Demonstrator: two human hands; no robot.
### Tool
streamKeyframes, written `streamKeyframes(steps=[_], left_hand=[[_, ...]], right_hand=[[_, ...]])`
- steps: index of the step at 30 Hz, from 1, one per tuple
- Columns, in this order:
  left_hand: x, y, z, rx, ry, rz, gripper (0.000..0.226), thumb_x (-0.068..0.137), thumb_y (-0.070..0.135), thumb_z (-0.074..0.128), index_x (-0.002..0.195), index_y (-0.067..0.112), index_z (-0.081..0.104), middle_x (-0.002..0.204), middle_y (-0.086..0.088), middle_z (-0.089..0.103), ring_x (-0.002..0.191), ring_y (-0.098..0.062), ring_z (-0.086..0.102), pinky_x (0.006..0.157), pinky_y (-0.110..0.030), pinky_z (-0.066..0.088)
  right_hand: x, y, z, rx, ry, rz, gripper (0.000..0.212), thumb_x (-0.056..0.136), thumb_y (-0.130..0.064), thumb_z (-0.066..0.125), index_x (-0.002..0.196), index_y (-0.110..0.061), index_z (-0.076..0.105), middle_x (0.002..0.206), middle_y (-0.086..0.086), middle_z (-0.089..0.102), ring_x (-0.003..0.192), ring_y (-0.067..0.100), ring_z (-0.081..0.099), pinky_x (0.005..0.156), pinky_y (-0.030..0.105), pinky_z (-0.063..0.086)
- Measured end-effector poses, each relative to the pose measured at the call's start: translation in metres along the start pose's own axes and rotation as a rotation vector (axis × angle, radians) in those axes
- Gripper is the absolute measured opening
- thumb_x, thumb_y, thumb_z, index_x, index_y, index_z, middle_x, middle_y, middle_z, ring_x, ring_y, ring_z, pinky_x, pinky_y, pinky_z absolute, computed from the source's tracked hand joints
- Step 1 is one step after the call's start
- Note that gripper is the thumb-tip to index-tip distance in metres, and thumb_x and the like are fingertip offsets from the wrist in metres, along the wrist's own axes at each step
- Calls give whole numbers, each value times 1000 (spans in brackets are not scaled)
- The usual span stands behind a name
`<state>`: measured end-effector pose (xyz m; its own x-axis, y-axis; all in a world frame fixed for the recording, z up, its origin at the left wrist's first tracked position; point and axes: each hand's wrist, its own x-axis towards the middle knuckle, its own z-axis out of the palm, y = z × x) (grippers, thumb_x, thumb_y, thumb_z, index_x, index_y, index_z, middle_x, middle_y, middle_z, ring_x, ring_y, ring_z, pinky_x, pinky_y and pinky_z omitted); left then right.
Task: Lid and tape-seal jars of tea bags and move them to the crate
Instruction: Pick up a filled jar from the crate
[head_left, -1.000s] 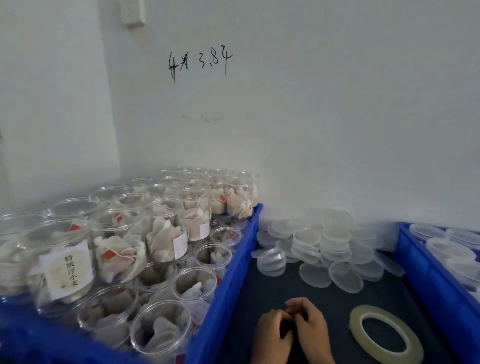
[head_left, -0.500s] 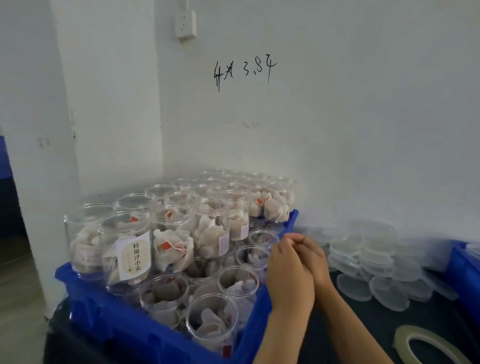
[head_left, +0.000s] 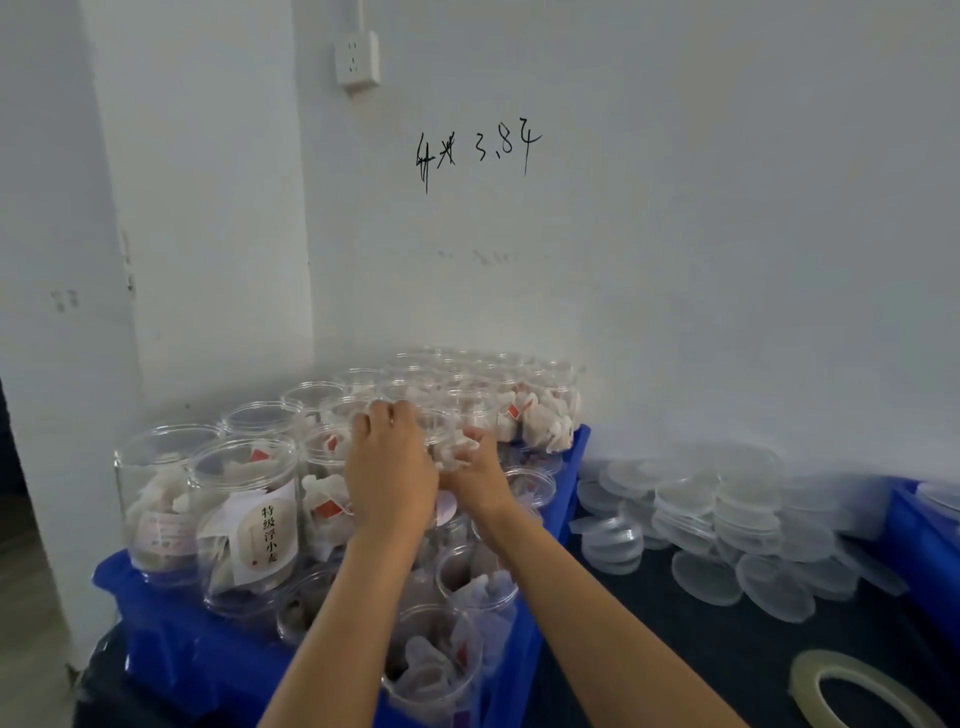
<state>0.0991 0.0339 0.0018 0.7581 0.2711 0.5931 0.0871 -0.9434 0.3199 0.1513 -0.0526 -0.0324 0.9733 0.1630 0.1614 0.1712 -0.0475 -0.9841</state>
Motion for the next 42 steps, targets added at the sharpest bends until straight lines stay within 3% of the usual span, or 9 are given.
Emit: streamKeyframes(steps=[2,6,14,22,26,31,35,38,42], left_hand=[[5,-4,2,39,40,19,33,96,16,53,129,15,51,132,-5,49,122,-23,44,90,-29,48],[10,-2,5,153,33,50,18,97,25,57,114,20,61,121,1,58,118,-20,47,79,-26,44],[5,6,2,-110,128,97,12,93,15,60,87,25,62,96,12,64,94,-14,43,54,-21,24],[-25,85,-11,-394,158,370,2,92,24,64,90,26,65,110,11,47,105,-7,36,60,-13,29],[-55,134,11,-617,128,449,8,83,24,75,87,25,68,116,8,49,108,-11,41,76,-6,32],[-93,166,76,-959,-70,386,24,77,28,81,95,27,66,116,13,48,114,-4,44,86,-6,37],[-118,176,132,-1182,-250,185,66,69,28,86,121,34,45,120,19,46,111,2,51,90,-19,48],[-130,179,162,-1287,-459,58,84,62,44,83,130,39,33,123,15,50,110,2,54,87,-14,48],[-137,179,188,-1315,-604,3,79,57,53,80,120,51,32,121,17,46,113,-1,50,86,-18,44]], right_hand=[[4,7,10,-81,5,7,81,81,1,69,144,-11,20,119,5,51,106,20,55,84,27,53],[12,14,29,-330,134,-1,78,90,-23,60,150,-18,11,149,12,24,131,33,35,109,47,34],[4,19,27,-334,281,-172,90,86,-26,66,152,-25,4,153,5,21,137,26,29,109,44,33],[-44,4,-60,-39,420,-388,98,67,-37,74,147,-31,16,140,10,42,124,31,50,100,48,47],[-72,15,-128,-46,483,-435,93,74,-8,79,144,-29,21,133,16,47,113,31,58,95,48,52],[-102,59,-189,-63,520,-330,94,65,1,81,135,-35,30,134,13,47,111,27,61,85,45,57],[-112,101,-214,-134,580,-230,95,48,-23,84,129,-38,37,130,5,48,116,23,57,89,44,56],[-112,127,-225,-172,629,-223,92,48,-25,86,127,-38,40,126,1,48,117,22,55,94,45,52],[-114,141,-226,-189,663,-203,90,51,-22,87,114,-63,38,125,-4,49,116,24,55,90,49,53]])
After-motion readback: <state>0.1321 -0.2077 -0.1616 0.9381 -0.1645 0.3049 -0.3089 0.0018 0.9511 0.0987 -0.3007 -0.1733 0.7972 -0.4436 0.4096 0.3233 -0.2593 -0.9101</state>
